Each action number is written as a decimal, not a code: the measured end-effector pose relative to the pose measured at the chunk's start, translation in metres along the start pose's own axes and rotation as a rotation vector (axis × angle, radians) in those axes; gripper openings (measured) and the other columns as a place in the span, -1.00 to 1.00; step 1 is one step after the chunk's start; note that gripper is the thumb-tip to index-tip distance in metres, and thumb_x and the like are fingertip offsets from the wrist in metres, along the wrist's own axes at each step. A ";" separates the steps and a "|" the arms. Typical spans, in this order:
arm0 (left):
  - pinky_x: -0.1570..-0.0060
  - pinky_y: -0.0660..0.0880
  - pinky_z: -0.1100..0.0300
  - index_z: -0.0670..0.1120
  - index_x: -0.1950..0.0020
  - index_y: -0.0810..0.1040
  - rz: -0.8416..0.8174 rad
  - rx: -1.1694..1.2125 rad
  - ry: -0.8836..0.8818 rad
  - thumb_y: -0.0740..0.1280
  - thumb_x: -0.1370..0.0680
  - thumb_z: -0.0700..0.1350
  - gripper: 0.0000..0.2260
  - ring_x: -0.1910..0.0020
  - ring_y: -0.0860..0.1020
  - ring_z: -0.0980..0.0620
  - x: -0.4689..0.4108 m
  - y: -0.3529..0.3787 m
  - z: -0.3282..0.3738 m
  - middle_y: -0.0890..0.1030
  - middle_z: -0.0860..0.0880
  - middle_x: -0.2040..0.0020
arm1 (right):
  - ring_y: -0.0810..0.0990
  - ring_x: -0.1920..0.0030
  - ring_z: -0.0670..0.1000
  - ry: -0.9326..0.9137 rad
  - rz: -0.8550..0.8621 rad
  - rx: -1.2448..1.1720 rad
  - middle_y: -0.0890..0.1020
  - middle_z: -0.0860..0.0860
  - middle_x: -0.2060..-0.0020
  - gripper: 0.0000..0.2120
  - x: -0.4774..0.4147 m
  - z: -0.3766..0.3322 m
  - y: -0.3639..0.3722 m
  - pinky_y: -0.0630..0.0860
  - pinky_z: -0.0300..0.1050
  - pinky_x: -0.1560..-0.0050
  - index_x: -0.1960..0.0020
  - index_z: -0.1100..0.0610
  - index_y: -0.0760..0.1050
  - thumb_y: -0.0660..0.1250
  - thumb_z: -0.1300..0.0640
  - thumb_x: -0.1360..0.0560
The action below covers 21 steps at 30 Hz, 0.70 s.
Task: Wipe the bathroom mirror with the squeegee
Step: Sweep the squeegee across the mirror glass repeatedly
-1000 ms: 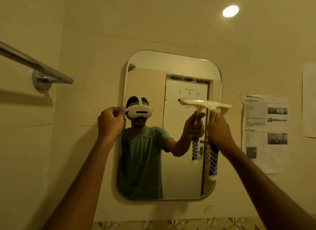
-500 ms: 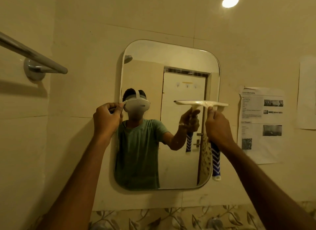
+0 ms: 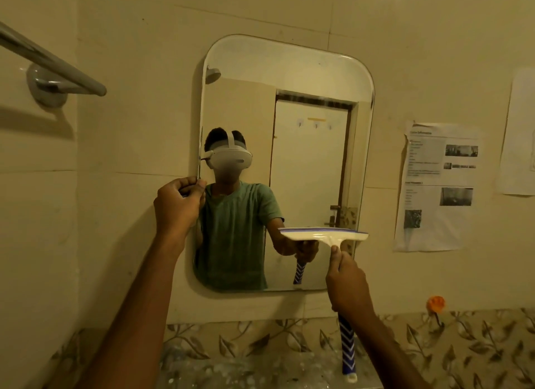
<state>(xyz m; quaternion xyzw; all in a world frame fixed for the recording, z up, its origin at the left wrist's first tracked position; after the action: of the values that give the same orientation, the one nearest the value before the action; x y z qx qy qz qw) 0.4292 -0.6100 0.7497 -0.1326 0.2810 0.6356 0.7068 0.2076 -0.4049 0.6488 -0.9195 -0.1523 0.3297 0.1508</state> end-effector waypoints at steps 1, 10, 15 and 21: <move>-0.08 0.59 -0.03 -0.12 -0.14 0.58 -0.005 0.007 -0.013 0.39 -0.54 -0.07 -0.78 0.02 0.65 -0.05 0.003 -0.001 -0.001 0.67 -0.12 0.03 | 0.58 0.37 0.04 0.016 -0.011 0.000 0.56 0.06 0.36 -0.66 0.004 0.002 0.001 0.64 0.09 0.31 0.21 -0.06 0.34 -0.04 -0.08 -0.67; -0.01 0.59 0.20 -0.13 -0.16 0.60 0.040 0.223 -0.064 0.43 -0.48 -0.23 -0.75 -0.03 0.64 0.00 0.009 -0.006 -0.013 0.67 -0.09 -0.02 | 0.54 0.32 -0.02 -0.139 0.133 -0.051 0.56 0.01 0.32 -0.60 -0.049 -0.046 -0.031 0.43 -0.12 0.34 0.12 0.09 0.46 -0.03 -0.09 -0.67; -0.14 0.57 -0.02 -0.16 -0.17 0.61 0.090 0.337 -0.073 0.42 -0.46 -0.32 -0.72 -0.08 0.64 -0.09 0.024 -0.010 -0.035 0.67 -0.13 -0.05 | 0.50 0.44 -0.05 -0.052 0.075 -0.033 0.53 0.01 0.40 -0.66 -0.025 -0.007 -0.004 0.36 -0.20 0.47 0.16 -0.01 0.39 -0.02 -0.08 -0.67; 0.06 0.59 0.31 -0.08 -0.09 0.62 0.099 0.287 -0.055 0.43 -0.46 -0.30 -0.75 0.08 0.66 0.17 0.048 -0.020 -0.065 0.68 0.00 0.04 | 0.49 0.45 -0.09 0.052 0.039 0.006 0.52 -0.01 0.44 -0.61 0.020 0.032 0.021 0.28 -0.22 0.47 0.24 0.01 0.39 -0.01 -0.08 -0.67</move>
<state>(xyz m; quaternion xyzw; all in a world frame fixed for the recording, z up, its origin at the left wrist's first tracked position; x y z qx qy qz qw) 0.4351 -0.6090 0.6673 0.0012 0.3558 0.6263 0.6937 0.2050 -0.4108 0.6060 -0.9300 -0.1296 0.3091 0.1511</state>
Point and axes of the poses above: each hand's wrist, its own x-axis away from the middle knuckle, its own y-axis out of the palm, z = x × y, the point moved 3 cm from there along -x, towards the middle knuckle
